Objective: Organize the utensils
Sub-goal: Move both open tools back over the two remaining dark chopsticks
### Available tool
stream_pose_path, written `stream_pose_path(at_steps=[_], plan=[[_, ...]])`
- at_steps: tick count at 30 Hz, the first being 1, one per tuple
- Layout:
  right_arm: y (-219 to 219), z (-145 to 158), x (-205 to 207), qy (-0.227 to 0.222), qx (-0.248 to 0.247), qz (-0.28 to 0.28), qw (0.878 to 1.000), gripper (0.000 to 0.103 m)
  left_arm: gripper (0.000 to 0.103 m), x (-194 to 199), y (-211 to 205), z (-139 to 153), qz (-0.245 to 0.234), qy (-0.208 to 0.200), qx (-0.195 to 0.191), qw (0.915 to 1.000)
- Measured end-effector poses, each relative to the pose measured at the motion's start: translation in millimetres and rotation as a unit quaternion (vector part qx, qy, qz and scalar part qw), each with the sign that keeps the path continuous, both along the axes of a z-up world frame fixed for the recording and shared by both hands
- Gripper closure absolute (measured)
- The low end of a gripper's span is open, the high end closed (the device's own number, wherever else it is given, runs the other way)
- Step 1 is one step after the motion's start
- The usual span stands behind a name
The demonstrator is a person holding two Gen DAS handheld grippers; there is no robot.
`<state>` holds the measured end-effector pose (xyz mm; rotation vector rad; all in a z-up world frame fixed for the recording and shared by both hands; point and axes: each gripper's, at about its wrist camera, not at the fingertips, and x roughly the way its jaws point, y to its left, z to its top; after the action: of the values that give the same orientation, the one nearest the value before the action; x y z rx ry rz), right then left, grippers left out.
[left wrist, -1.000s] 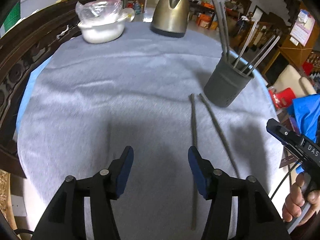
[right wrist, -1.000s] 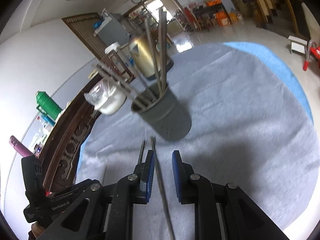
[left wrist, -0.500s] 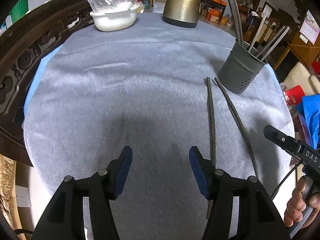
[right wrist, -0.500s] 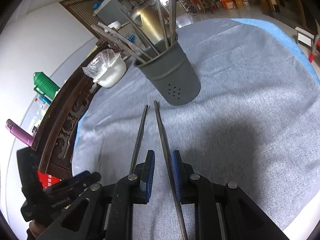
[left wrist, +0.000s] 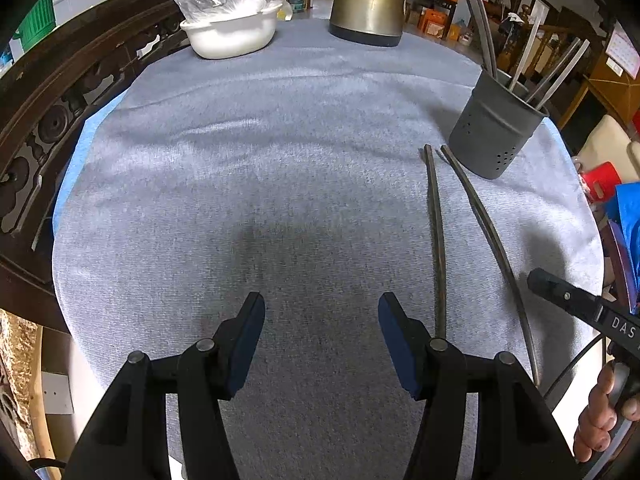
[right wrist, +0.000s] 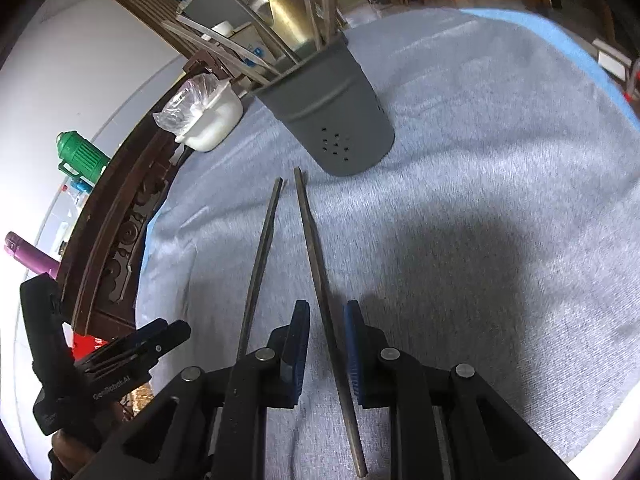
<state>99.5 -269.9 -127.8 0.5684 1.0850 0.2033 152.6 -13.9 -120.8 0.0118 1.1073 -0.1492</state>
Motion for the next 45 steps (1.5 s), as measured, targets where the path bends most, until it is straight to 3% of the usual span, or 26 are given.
stream_pose_path(at_steps=[13,19,36,45], plan=[[13,-20,2,0.038,0.080,0.022,0.996,0.081,0.043,2,-1,-3,0.002,0.004,0.012,0.9999],[5,-7,2,0.010,0.036,0.004,0.999,0.081,0.043,2,-2,-3,0.001,0.004,0.016,0.9999],[-13,-10,6,0.008,0.033,-0.020,0.999,0.081,0.043,17,-25,0,-0.027,0.000,0.034,0.9991],[-25,-9,11,0.003,0.031,-0.043,0.999,0.081,0.043,49,-39,-4,-0.030,0.008,0.018,0.9993]])
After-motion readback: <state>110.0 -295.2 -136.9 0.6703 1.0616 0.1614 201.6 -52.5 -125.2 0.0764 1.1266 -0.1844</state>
